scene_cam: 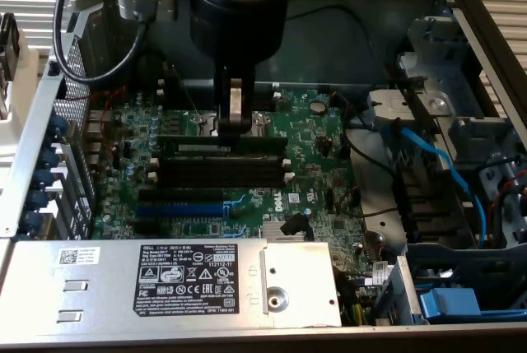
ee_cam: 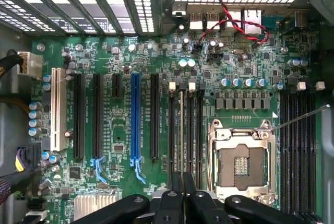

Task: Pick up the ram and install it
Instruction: 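Insert the ram into the slot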

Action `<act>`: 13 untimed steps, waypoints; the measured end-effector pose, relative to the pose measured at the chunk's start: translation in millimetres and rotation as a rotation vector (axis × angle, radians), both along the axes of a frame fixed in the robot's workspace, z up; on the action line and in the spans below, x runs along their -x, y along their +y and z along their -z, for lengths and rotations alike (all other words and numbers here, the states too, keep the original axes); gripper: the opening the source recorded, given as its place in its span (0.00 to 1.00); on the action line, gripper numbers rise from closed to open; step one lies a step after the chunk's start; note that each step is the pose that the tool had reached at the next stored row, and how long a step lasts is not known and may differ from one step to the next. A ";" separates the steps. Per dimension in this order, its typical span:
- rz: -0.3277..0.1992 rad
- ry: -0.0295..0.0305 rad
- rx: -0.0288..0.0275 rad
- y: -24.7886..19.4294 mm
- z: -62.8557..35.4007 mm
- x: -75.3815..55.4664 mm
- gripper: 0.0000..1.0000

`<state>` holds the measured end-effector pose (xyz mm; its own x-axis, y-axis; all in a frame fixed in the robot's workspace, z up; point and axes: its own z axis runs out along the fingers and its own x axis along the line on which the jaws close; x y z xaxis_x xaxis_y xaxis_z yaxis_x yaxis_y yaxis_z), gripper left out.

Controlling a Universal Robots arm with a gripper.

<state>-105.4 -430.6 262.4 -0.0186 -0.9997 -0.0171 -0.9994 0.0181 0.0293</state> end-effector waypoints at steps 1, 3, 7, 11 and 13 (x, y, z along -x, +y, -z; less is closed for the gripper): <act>0.000 0.0002 0.0003 0.0 0.1 0.0 0.12; -0.001 0.0002 0.0000 -0.6 0.3 0.1 0.12; -0.003 0.0002 -0.0018 -1.1 0.5 0.1 0.12; -0.003 0.0001 -0.0122 -3.5 1.0 0.0 0.12; -0.003 0.0001 -0.0170 -4.4 1.1 0.0 0.12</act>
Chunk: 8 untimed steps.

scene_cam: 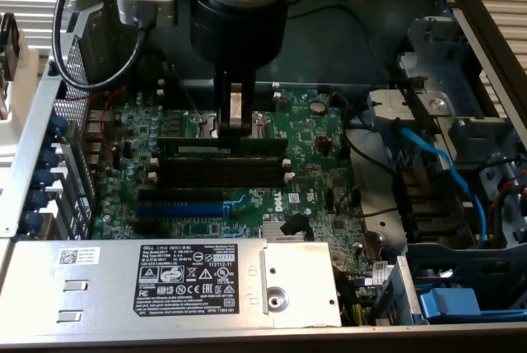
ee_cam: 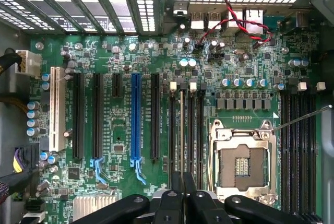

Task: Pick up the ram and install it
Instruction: 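Insert the ram into the slot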

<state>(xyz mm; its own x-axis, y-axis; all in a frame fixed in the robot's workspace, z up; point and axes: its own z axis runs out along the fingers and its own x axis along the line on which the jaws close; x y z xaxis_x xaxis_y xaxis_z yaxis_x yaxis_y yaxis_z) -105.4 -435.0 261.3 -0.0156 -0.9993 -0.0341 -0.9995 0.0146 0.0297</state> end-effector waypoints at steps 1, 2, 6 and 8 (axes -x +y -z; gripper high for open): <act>0.000 0.0000 -0.0007 0.0 0.1 0.0 0.12; 0.000 0.0000 -0.0009 0.0 0.2 0.0 0.12; 0.000 0.0000 -0.0011 0.0 3.3 0.0 0.12; 0.000 0.0000 -0.0010 0.0 5.5 0.0 0.12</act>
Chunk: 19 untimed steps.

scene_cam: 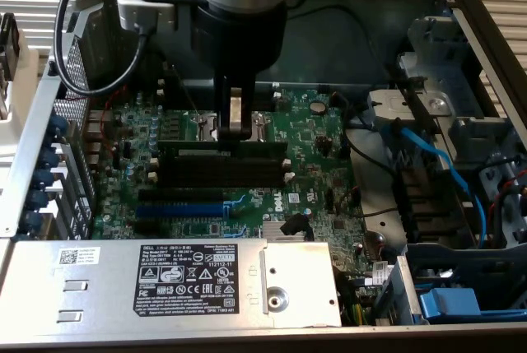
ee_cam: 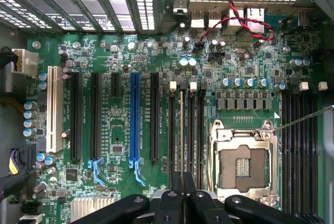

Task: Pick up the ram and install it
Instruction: 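Insert the ram into the slot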

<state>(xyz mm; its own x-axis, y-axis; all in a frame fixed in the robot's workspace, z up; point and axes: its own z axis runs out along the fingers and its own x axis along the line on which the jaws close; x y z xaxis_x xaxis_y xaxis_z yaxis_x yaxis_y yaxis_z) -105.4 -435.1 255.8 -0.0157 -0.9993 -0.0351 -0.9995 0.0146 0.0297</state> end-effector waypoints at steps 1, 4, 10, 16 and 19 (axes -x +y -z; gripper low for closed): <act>0.000 -0.0001 -0.0002 0.0 0.9 0.0 0.12; 0.000 0.0000 -0.0001 -0.6 2.2 0.0 0.12; 0.000 0.0000 -0.0001 -1.9 4.4 0.0 0.12; 0.000 0.0000 0.0047 -1.9 5.9 -0.1 0.12; 0.000 0.0000 0.0081 -1.3 6.7 0.0 0.12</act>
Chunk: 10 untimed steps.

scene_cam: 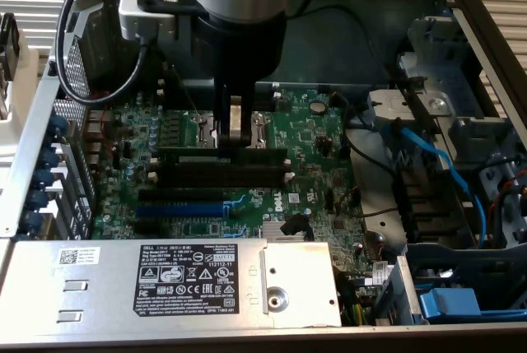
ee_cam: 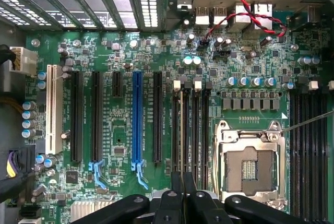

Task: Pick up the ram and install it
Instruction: 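Insert the ram into the slot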

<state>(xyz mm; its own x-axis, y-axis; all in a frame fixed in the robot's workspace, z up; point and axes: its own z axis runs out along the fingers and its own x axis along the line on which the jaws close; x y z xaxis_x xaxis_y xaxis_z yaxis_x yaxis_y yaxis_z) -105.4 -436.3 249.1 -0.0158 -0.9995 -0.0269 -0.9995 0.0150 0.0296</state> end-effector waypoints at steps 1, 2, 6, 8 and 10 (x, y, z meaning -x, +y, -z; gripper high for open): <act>0.000 -0.0001 0.0009 0.2 0.3 -0.1 0.12; 0.000 -0.0001 0.0017 0.3 0.4 -0.2 0.12; -0.001 0.0001 0.0045 0.7 0.9 -0.8 0.12; -0.001 0.0001 0.0060 0.6 1.0 -0.8 0.12; -0.001 0.0000 0.0081 0.7 1.4 -0.9 0.12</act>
<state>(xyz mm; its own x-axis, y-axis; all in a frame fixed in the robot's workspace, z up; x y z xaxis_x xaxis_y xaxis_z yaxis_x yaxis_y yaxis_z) -104.6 -435.7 247.7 -0.0147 -0.9997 -0.0188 -0.9995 0.0141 0.0294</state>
